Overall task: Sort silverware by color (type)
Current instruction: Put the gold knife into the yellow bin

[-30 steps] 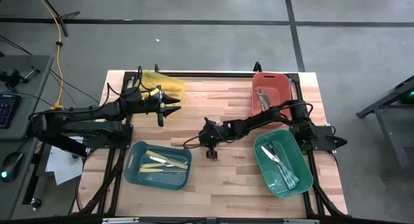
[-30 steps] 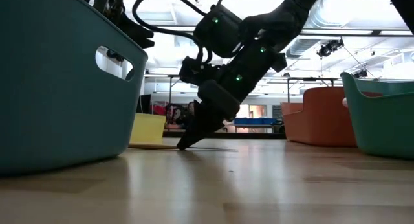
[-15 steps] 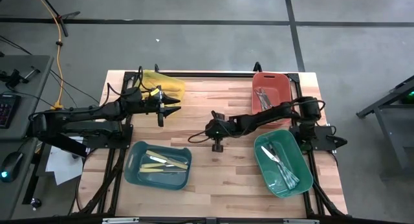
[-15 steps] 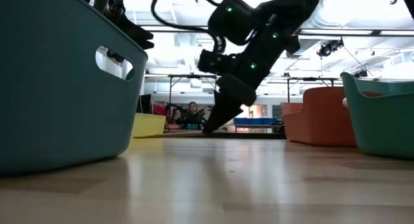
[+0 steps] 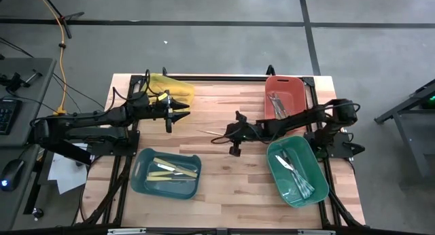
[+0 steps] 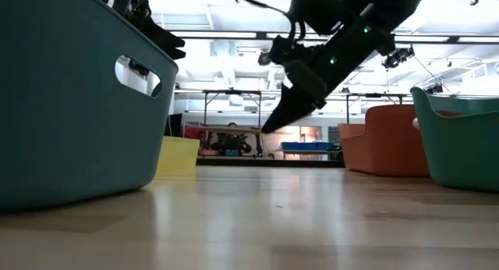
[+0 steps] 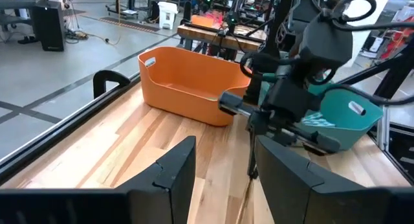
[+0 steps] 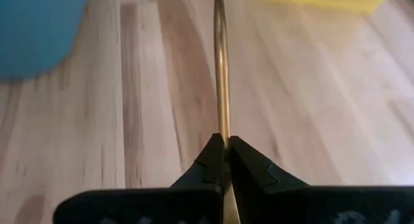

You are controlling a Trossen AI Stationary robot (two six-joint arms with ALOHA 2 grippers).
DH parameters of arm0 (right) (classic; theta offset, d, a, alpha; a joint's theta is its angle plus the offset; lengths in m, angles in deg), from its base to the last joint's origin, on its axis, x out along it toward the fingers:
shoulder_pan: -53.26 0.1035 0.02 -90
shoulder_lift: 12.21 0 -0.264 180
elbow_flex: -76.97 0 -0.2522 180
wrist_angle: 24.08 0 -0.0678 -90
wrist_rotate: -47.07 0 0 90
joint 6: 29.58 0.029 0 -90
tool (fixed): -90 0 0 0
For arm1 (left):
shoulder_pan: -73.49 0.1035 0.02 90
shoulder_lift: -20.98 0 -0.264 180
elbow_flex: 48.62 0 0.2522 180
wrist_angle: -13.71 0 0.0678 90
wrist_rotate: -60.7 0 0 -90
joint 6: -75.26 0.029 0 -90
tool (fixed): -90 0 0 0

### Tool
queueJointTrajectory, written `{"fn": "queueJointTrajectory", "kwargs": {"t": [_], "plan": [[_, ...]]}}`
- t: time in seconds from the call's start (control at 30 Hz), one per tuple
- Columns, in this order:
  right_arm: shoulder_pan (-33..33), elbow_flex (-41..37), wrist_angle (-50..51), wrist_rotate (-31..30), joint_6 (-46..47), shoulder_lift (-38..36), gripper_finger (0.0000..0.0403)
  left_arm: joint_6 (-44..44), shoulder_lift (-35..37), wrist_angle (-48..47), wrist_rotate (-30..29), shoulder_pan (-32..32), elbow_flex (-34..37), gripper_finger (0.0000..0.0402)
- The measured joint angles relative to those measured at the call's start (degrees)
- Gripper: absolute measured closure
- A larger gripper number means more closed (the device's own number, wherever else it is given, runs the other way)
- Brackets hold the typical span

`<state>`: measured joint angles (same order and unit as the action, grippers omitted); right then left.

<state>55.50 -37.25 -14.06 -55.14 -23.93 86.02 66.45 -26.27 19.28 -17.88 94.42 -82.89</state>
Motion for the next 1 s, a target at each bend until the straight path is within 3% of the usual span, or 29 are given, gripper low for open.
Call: {"fn": "queueJointTrajectory", "kwargs": {"t": [0.83, 1.0], "plan": [[0.0, -0.5, 2.3, -13.1, -4.6, -16.3, 0.0403, 0.0, 0.0, -0.5, -0.8, -1.5, 0.0, 0.0252], [-0.1, -0.4, -7.0, -13.2, -9.0, -15.9, 0.0403, -2.1, -3.6, 10.7, -4.7, -2.4, 1.5, 0.0252]]}}
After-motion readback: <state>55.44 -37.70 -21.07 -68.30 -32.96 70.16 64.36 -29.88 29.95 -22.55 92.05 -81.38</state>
